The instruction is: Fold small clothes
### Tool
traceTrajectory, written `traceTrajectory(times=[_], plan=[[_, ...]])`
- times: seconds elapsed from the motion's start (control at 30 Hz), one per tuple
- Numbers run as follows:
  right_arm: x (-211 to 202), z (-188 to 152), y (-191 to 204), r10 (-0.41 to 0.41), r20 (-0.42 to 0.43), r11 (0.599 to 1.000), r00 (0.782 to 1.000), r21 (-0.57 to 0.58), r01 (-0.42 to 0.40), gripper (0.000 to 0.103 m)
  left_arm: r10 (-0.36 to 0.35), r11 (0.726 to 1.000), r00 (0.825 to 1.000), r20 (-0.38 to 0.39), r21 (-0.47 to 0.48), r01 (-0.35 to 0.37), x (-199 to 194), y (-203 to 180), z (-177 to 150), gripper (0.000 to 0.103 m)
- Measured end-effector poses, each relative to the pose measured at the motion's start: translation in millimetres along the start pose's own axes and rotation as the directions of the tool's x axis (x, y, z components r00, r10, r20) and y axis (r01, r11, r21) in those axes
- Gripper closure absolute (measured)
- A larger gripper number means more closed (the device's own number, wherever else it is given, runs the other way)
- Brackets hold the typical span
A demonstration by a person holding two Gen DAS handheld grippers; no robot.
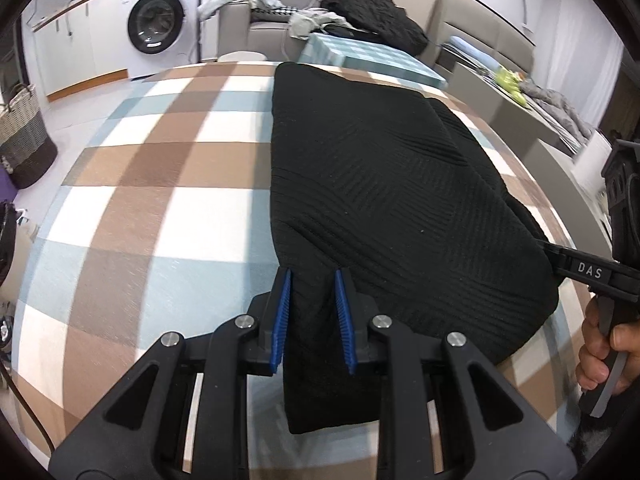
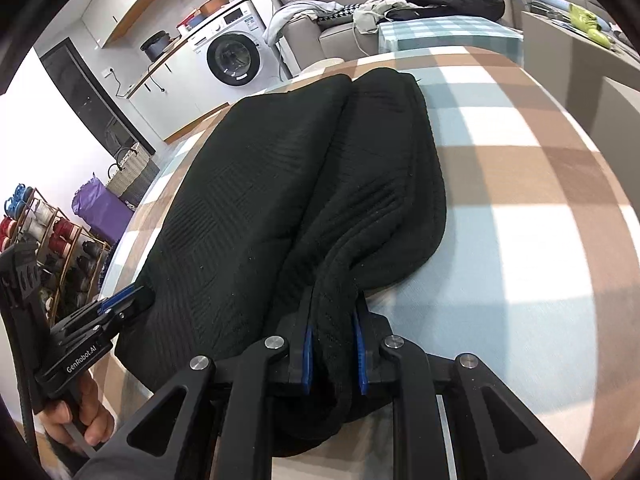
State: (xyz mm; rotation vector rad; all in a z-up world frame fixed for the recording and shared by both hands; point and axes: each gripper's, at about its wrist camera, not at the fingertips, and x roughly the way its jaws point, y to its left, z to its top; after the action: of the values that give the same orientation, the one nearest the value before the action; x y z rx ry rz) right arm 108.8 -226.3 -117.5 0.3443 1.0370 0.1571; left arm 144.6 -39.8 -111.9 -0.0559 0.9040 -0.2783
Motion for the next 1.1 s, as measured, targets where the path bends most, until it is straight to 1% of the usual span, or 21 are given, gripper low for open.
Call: traceTrajectory(times=[0.13, 0.2, 0.4, 0.53, 0.63, 0.7, 0.77, 0.8, 0.83, 0.87, 0.9, 0.93, 1.0, 1.03, 1.07, 1.1], plan=[[-2.7, -0.9, 2.0, -0.016, 0.001, 1.0, 1.0, -0.005, 0.016, 0.087, 0.009, 1.0, 1.0, 0.004, -0.013, -0.009, 3.5, 9.8, 1.2, 0.083], [-14.7, -8.9, -4.3, -0.032, 0.009, 0.999, 0.999, 0.004, 0.032, 0.087, 0.011, 1.0, 1.0, 0.004, -0.015, -0.011, 4.7, 11.3, 0.4, 0.083], [-36.6, -18.8, -27.7, -0.006, 0.008, 0.998, 1.0, 0.06, 0.006, 0.087, 0.018, 1.0, 1.0, 0.005, -0.005, -0.018, 6.7, 9.6, -1.2, 0.083], [-39.1, -16.4, -27.6, 0.035, 0.013, 0.996, 0.999, 0.087, -0.036, 0.086, 0.017, 1.0, 1.0, 0.014, -0.008, -0.017, -3.0, 7.1, -3.5, 0.083], [-46.1, -15.1, -26.5, 0.055, 0.038, 0.994, 0.998, 0.096, -0.059, 0.08, 0.002, 1.0, 1.0, 0.03, -0.007, -0.002, -14.6, 6.6, -7.5, 0.083], [-46.6, -15.9, -25.1, 0.059, 0.039, 0.995, 0.998, 0.081, -0.062, 0.074, -0.014, 1.0, 0.999, 0.04, -0.004, 0.014, -22.6, 5.5, -11.4, 0.078], [-42.4, -17.5, -23.1, 0.015, 0.017, 0.998, 1.0, 0.058, -0.016, 0.072, -0.02, 1.0, 0.998, 0.052, 0.003, 0.02, -30.6, 3.4, -15.5, 0.06], [-41.6, -18.6, -22.1, -0.001, 0.015, 0.999, 1.0, 0.052, 0.0, 0.069, -0.018, 1.0, 0.997, 0.071, 0.015, 0.017, -36.6, 1.6, -18.5, 0.055], [-42.9, -19.5, -21.0, -0.008, 0.019, 0.999, 1.0, 0.042, 0.008, 0.066, -0.014, 1.0, 0.996, 0.085, 0.023, 0.012, -42.4, -0.9, -21.3, 0.045], [-47.0, -20.9, -18.4, -0.014, 0.034, 1.0, 0.999, 0.023, 0.013, 0.057, -0.012, 0.999, 0.994, 0.106, 0.04, 0.007, -49.0, -3.1, -24.5, 0.036], [-53.3, -22.8, -14.6, -0.017, 0.06, 1.0, 0.998, -0.004, 0.017, 0.047, -0.013, 0.999, 0.992, 0.122, 0.053, 0.006, -54.4, -4.9, -27.0, 0.031], [-57.8, -24.4, -12.6, -0.017, 0.081, 1.0, 0.997, -0.025, 0.019, 0.041, -0.01, 0.998, 0.991, 0.135, 0.059, 0.002, -59.9, -6.7, -29.6, 0.022], [-73.4, -29.8, -3.5, -0.01, 0.151, 0.996, 0.989, -0.091, 0.024, 0.012, -0.018, 0.998, 0.984, 0.18, 0.067, 0.006, -73.4, -8.0, -36.3, 0.02], [-78.7, -31.2, -0.4, -0.008, 0.176, 0.993, 0.984, -0.115, 0.028, 0.006, -0.02, 0.998, 0.981, 0.194, 0.066, 0.007, -78.4, -8.2, -38.7, 0.018], [-83.6, -33.5, 2.5, -0.003, 0.201, 0.99, 0.98, -0.135, 0.03, 0.002, -0.016, 0.998, 0.977, 0.21, 0.064, 0.002, -83.5, -8.2, -42.0, 0.013], [-90.0, -37.0, 5.8, 0.01, 0.235, 0.987, 0.972, -0.158, 0.028, 0.001, -0.007, 0.998, 0.974, 0.227, 0.064, -0.008, -87.2, -7.7, -43.9, 0.01]])
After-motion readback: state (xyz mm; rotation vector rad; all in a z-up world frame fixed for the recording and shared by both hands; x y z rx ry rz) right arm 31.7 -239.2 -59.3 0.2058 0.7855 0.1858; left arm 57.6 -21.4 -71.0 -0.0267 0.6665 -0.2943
